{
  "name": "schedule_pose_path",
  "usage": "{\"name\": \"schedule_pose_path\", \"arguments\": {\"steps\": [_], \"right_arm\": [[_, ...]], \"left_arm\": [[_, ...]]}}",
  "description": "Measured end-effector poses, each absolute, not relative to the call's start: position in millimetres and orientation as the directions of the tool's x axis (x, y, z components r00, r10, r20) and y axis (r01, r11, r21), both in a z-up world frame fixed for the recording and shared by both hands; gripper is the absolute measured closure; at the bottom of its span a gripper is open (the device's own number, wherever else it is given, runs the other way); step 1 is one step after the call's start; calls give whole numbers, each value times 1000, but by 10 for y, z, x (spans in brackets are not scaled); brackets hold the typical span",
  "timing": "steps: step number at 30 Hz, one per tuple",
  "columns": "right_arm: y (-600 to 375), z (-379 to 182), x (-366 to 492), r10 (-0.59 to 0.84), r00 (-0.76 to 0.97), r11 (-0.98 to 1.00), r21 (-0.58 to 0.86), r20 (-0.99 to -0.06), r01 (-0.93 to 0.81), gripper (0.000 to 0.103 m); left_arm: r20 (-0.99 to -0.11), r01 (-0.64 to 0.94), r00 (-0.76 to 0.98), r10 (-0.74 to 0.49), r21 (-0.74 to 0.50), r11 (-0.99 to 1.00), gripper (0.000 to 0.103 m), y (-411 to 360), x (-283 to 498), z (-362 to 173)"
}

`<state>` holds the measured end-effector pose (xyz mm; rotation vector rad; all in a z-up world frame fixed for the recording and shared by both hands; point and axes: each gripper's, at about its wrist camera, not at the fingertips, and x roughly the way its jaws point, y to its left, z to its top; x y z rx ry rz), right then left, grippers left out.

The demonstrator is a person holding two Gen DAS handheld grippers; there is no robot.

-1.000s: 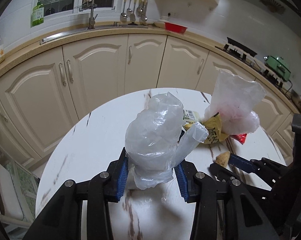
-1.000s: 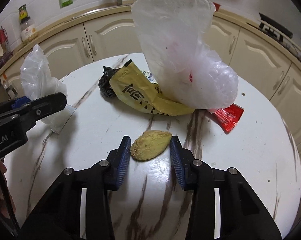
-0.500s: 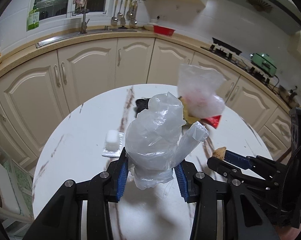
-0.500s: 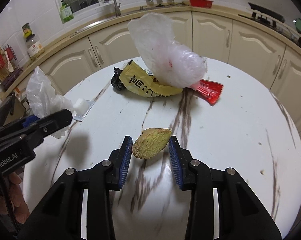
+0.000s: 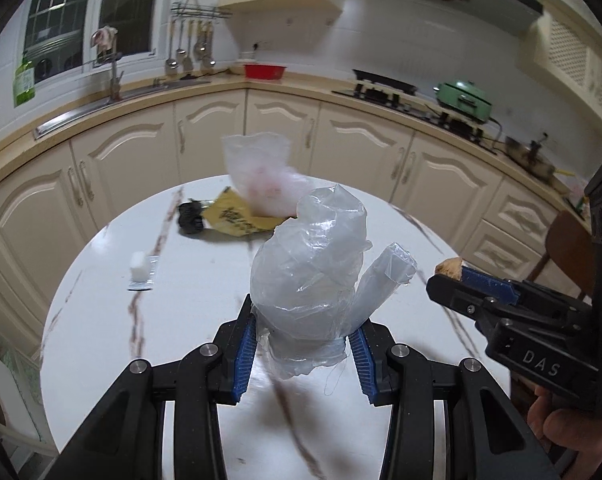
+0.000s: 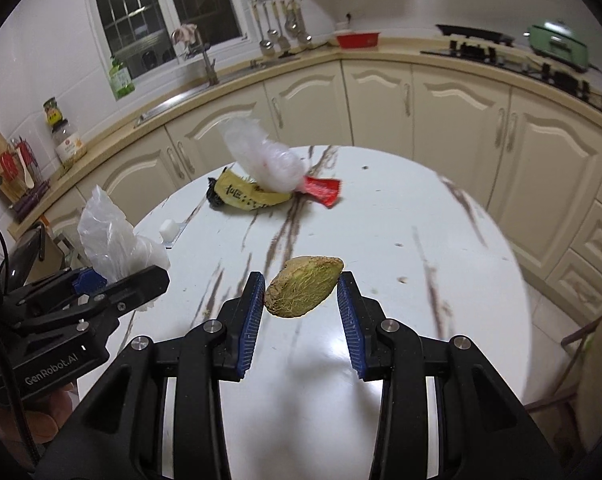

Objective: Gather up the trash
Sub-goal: 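Carry the brown nut and clear plastic bag toward the blue bin, then open both tools over the blue bin to drop the nut and bag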

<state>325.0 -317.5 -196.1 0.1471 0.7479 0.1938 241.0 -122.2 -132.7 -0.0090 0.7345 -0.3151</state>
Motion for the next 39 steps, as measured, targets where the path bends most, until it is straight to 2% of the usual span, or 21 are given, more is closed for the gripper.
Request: {"name": "schedule_pose_path", "arguments": {"steps": [10,20,29,39], "right_arm": [[-4118,-1806,2583,133,781,970,241,-610,23,68],[-5284,-2044,1958,-42,762,925,264,-646,275,68],[-6116,-2631,1589,-108,670,846,286,-734,450,68],[-6688,-3621,1623,-14,556,761,352,-831,544,68]], "left_arm": [[-666,437,643,-379,-88,895,64,-2047,2137,-1195],[-725,637,481,-493,-97,765,64,-3156,1992,-1422],[-789,726,363,-496,-94,681,64,-3931,2229,-1730],[-899,761,210,-385,-97,642,63,-5194,3173,-2377]]}}
